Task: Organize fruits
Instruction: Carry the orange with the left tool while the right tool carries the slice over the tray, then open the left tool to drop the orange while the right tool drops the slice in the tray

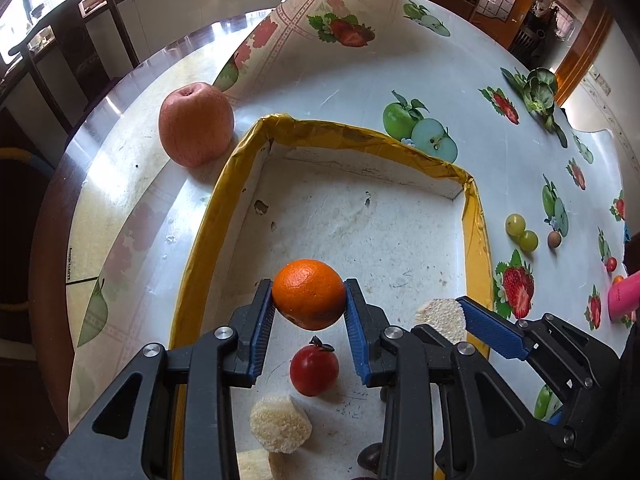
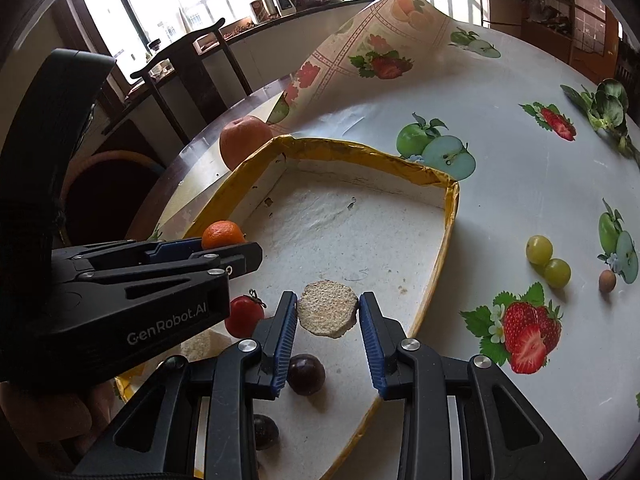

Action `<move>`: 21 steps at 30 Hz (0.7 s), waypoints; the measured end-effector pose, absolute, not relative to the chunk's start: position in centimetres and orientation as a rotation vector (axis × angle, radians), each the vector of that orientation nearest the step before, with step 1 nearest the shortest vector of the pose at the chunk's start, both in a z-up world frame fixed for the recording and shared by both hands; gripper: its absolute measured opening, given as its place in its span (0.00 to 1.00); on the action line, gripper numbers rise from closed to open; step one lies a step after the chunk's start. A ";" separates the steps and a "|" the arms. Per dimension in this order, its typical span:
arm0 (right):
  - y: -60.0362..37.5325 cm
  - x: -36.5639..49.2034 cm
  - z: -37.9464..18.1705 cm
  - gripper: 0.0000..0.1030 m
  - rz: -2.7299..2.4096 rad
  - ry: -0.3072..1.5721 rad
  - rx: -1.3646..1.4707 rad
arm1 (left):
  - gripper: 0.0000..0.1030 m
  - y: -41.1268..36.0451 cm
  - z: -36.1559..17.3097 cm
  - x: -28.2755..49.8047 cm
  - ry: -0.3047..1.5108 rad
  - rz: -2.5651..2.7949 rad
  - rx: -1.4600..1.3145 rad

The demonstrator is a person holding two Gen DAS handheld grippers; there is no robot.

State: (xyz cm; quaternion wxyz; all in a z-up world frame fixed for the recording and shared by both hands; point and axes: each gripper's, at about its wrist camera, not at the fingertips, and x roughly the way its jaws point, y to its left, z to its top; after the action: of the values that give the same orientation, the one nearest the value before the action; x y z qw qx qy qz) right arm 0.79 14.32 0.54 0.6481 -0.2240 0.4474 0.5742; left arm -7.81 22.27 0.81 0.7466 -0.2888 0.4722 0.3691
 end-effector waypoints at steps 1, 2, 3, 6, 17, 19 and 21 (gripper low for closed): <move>14.6 0.8 0.2 0.31 1.307 1.023 -0.517 | 0.31 22.3 0.5 -7.7 1.040 0.804 -0.635; 14.8 0.8 -0.2 0.31 1.308 1.025 -0.526 | 0.31 22.3 0.1 -7.6 1.047 0.800 -0.636; 15.0 0.8 -0.4 0.31 1.308 1.025 -0.537 | 0.31 22.2 -0.2 -7.4 1.055 0.796 -0.636; 15.2 0.7 -1.3 0.31 1.309 1.028 -0.565 | 0.31 22.2 -1.4 -7.1 1.083 0.794 -0.639; 15.0 0.0 -1.5 0.37 1.325 0.991 -0.615 | 0.49 22.3 -1.2 -7.7 1.092 0.837 -0.652; 14.6 -0.1 -1.1 0.42 1.324 0.980 -0.609 | 0.52 22.0 -0.6 -8.1 1.078 0.845 -0.645; 14.0 -0.2 -0.6 0.42 1.327 0.978 -0.598 | 0.52 21.7 -0.1 -8.4 1.069 0.845 -0.650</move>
State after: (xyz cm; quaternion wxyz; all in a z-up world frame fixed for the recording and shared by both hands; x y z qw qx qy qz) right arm -0.15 13.96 -0.60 0.6399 -0.2621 0.4286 0.5816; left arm -8.45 21.66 -0.13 0.7284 -0.2949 0.4851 0.3835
